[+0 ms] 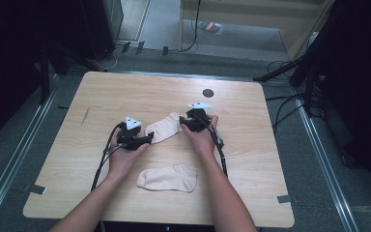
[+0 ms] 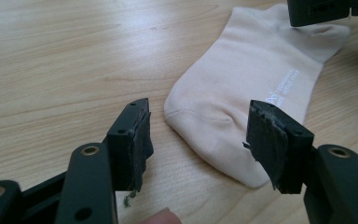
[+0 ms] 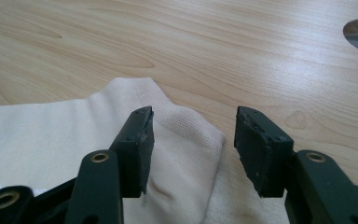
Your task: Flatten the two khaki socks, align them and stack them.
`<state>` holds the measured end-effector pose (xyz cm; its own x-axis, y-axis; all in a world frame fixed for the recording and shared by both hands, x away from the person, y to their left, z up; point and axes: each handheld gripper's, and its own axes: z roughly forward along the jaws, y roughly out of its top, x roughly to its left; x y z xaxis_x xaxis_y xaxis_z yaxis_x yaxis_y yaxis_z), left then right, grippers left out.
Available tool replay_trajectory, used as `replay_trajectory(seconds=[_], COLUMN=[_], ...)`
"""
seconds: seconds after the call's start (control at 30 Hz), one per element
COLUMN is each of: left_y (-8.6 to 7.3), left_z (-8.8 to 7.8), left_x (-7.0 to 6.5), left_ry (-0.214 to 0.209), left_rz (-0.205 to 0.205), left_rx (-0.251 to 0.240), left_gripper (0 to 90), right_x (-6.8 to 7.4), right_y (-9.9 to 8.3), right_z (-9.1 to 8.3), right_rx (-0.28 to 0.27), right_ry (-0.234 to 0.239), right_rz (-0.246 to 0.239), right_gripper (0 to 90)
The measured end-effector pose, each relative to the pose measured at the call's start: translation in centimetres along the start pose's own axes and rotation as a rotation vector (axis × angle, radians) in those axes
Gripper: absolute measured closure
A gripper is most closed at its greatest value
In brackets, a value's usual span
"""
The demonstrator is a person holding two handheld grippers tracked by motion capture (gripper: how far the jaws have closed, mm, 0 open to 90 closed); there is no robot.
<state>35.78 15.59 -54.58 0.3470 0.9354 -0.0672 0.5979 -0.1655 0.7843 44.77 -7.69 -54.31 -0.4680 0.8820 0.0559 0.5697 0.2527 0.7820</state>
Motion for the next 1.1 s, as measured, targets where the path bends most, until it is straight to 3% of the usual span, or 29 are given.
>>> replay_trajectory(seconds=[0.17, 0.37, 0.47, 0.57, 0.63, 0.73, 0.8, 1.0, 1.1], left_y=[0.1, 0.3, 0.4, 0.4, 0.5, 0.4, 0.2, 0.1, 0.3], left_z=[0.6, 0.8, 0.9, 0.8, 0.7, 0.5, 0.1, -1.4, -2.5], left_x=[-0.2, -0.2, -0.1, 0.1, 0.4, 1.0, 1.4, 2.4, 2.7], left_ry=[0.019, 0.032, 0.03, 0.019, 0.006, -0.019, -0.032, -0.094, -0.103], left_rz=[0.004, -0.002, -0.018, -0.043, -0.049, -0.046, -0.05, -0.066, -0.062], left_rx=[0.025, 0.048, 0.05, 0.053, 0.061, 0.058, 0.04, -0.032, -0.063], left_gripper=[51.0, 63.6, 72.9, 86.4, 87.8, 88.7, 89.3, 89.4, 89.5], right_x=[-0.2, -0.2, -0.4, -0.7, -0.7, -0.7, -0.8, -0.6, -0.4], right_y=[-0.2, -0.5, -0.6, -0.8, -0.9, -1.0, -1.0, -1.0, -1.0], right_z=[0.4, 0.1, -0.2, -0.7, -1.1, -1.8, -2.9, -4.5, -5.7], right_rx=[0.018, 0.02, 0.021, 0.038, 0.052, 0.041, 0.016, -0.013, -0.038], right_ry=[0.005, 0.03, 0.038, 0.063, 0.061, 0.062, 0.081, 0.127, 0.133], right_rz=[-0.001, -0.036, -0.016, 0.04, 0.064, 0.059, 0.094, 0.14, 0.129], right_gripper=[50.9, 68.0, 81.2, 86.3, 86.9, 87.4, 87.8, 88.1, 88.1])
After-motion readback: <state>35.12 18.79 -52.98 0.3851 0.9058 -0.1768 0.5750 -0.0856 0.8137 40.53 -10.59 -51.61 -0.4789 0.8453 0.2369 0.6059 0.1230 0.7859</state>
